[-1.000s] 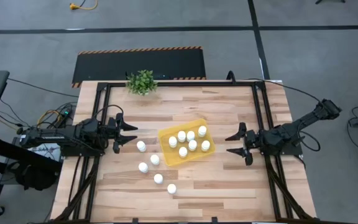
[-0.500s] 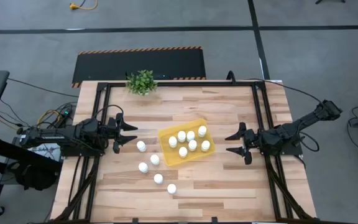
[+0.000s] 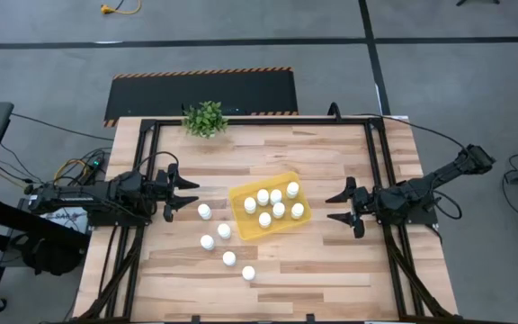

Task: Pick and place pill bottles into a basket
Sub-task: Put the white pill bottle into the yellow bin

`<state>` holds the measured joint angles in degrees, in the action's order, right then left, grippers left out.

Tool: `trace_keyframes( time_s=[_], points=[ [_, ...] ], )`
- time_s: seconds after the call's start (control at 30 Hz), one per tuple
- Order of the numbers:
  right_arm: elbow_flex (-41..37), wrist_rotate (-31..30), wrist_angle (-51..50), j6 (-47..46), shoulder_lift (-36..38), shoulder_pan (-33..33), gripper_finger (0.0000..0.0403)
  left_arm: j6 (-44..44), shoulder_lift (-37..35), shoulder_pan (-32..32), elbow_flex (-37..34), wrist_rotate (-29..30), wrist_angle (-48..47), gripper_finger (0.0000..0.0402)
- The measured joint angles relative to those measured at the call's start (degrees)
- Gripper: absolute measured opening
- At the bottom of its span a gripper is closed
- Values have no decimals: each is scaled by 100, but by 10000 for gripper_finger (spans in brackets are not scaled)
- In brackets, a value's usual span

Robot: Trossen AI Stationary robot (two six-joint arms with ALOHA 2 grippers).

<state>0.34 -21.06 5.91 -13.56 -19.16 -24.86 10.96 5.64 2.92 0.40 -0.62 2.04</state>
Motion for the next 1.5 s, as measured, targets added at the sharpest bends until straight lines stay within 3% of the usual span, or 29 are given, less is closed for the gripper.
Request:
trace_keyframes(
  time_s=[0.7,0.83,1.07,1.2,1.4,1.5],
  points=[
    [-4,1,0,-2,0,0,230,0,-1,2,0,4,-2,194],
    [-4,2,0,-2,0,0,230,-170,0,3,2,454,56,194],
    [-4,2,0,-2,0,0,230,-58,0,2,2,512,61,194],
    [-4,2,0,-2,0,0,230,729,-1,4,16,695,135,194],
    [-4,2,0,-1,0,0,230,414,56,-39,675,-548,-585,194],
    [-4,2,2,-2,0,0,230,208,293,-134,1388,-686,-1336,194]
  ],
)
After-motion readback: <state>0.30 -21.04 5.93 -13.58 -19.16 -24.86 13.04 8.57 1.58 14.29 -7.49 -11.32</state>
